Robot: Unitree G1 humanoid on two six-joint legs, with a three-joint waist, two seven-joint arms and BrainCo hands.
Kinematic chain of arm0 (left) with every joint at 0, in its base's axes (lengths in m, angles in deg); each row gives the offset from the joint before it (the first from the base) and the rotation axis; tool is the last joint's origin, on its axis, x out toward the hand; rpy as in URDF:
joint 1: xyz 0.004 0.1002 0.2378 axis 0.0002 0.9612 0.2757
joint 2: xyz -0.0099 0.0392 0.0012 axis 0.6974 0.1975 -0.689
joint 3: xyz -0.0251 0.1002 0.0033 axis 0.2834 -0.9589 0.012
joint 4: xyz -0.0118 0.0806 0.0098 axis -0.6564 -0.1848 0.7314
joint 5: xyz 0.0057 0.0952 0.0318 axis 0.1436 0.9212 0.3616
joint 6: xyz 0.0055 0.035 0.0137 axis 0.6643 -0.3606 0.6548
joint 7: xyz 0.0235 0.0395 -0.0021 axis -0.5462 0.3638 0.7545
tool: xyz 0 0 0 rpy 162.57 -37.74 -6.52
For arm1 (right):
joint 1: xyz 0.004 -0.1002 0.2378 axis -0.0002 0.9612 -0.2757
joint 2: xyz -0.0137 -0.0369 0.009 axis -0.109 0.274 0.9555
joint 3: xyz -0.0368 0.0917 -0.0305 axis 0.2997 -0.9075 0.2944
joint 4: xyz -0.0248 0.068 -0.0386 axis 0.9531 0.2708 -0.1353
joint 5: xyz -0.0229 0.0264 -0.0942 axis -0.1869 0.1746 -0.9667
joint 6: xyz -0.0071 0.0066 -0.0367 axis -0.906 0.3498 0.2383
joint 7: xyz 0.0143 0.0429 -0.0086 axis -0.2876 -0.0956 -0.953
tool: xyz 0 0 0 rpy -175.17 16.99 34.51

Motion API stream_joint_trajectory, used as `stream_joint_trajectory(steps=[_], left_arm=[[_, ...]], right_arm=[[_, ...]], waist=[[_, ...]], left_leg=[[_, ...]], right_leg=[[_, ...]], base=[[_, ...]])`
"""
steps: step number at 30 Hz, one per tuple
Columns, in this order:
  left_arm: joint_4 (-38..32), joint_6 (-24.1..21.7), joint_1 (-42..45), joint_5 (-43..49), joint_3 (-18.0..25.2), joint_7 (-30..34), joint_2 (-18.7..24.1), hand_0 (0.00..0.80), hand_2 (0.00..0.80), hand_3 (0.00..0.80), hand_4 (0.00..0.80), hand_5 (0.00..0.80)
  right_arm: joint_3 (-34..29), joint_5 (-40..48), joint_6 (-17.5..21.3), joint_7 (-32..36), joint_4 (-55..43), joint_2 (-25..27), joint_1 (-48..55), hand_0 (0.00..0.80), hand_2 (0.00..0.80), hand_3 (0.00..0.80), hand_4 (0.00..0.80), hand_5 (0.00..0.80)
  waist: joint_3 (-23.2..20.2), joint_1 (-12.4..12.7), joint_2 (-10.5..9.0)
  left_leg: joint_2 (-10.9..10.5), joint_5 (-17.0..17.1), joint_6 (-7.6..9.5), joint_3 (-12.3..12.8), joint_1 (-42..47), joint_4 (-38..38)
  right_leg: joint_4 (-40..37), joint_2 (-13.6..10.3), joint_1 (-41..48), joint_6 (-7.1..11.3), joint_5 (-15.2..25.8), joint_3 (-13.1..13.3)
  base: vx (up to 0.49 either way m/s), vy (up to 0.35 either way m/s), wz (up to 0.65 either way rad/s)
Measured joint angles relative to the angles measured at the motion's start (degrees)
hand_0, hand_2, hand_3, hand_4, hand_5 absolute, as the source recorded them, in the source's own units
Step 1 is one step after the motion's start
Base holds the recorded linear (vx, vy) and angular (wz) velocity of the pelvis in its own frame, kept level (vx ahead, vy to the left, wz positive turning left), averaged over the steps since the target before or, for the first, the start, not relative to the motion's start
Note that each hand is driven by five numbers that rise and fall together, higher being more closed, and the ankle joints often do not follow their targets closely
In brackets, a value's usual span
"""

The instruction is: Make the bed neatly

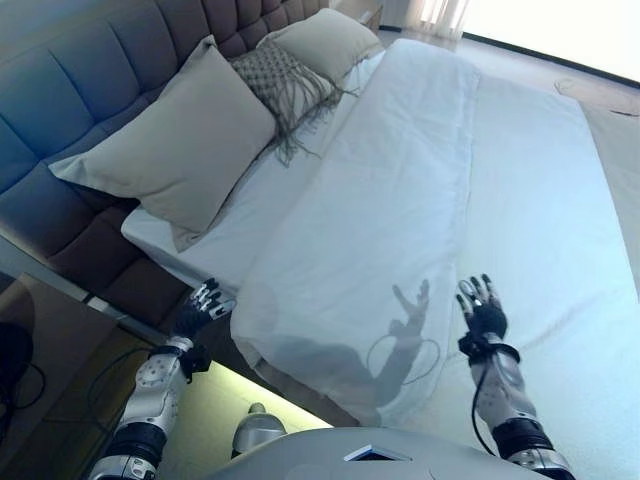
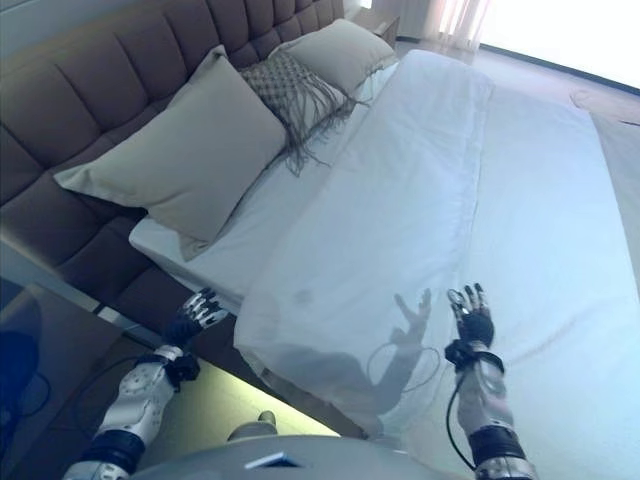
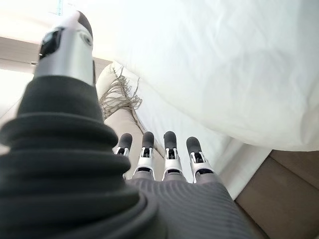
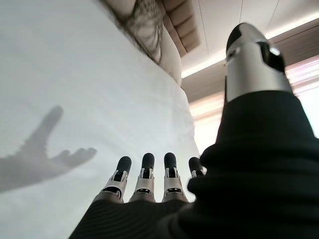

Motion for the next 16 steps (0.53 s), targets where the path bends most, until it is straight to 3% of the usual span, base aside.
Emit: stream_joint_trajectory(steps=[4,16], left_arm=[[-0.55,0.02,0.46,0.0,0.12,-0.05,-0.1,0.0,0.0,0.0,0.0,0.0],[-1.11,0.04,0.85,-0.01,0.14,-0.4,-0.73,0.0,0.0,0.0,0.0,0.0]], right_arm=[[1.32,-1.43,-2.32,-0.42,0.02,-0.73,1.97,0.0,0.0,0.0,0.0,0.0],[1.27,-1.44,-2.34,-0.41,0.02,0.69,2.87,0.0,0.0,0.0,0.0,0.0]], waist=[[-0.08,-0.26,0.22],[-0.18,-0.36,1.14]], left_leg=[[0.03,-0.01,0.01,0.21,0.05,0.0],[0.18,-0.16,-0.13,0.47,0.74,0.0]], right_leg=[[0.0,0.0,-0.02,0.01,-0.01,0.17],[0.0,0.12,0.05,0.0,-0.02,0.84]], base=[[0.0,0.0,0.0],[0.008,-0.006,-0.02]])
